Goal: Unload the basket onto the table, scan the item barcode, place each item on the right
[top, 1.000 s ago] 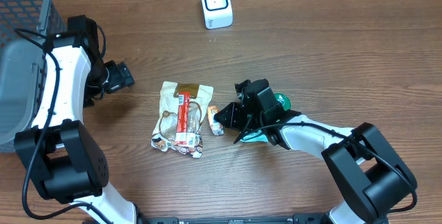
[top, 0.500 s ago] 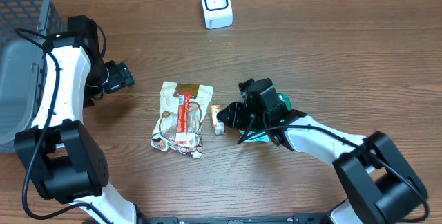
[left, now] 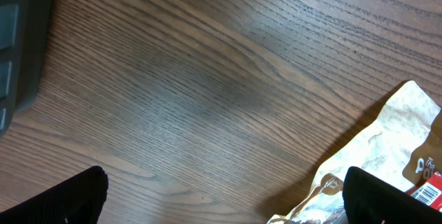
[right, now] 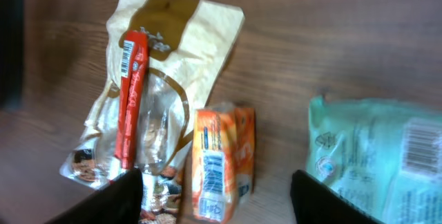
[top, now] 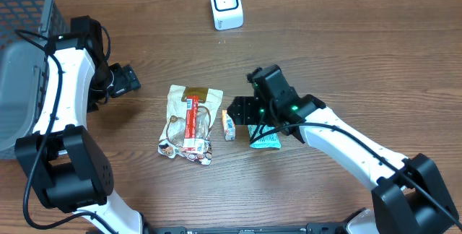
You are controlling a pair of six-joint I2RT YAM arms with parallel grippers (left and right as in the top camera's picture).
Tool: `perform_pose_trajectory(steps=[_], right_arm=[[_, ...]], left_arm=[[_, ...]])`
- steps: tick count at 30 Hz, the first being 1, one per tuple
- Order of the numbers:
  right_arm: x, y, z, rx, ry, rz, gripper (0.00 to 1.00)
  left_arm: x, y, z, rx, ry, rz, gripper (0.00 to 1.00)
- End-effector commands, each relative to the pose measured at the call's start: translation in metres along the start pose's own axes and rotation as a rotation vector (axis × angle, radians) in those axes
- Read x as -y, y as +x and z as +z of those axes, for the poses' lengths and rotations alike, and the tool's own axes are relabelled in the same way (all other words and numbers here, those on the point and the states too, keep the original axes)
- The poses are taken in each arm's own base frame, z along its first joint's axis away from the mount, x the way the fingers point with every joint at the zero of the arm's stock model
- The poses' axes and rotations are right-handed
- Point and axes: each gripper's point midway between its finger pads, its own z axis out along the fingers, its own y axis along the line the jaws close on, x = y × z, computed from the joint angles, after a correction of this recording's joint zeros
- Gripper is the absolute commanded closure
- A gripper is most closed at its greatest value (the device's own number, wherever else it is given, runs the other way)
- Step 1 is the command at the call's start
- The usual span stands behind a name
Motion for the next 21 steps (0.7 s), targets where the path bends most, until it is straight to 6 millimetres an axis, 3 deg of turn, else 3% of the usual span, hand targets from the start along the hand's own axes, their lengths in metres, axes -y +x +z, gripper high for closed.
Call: perform_pose_trajectory(steps=[1, 14, 21], right_arm=[[-0.016, -0.008, -0.008, 0.085, 0.073, -0.125, 0.27], [-0.014, 0.019, 0.025, 0.088, 0.245, -0.239, 0.25], [-0.001, 0.033, 0.053, 0.023, 0.270, -0.238, 0.31]], left_arm=[[-0.002, -0.005, -0.010, 0.034, 0.002, -0.004, 0.00], [-0.002, -0.005, -0.010, 0.034, 0.002, -0.004, 0.00], [-0.002, -0.005, -0.010, 0.034, 0.002, -0.004, 0.00]])
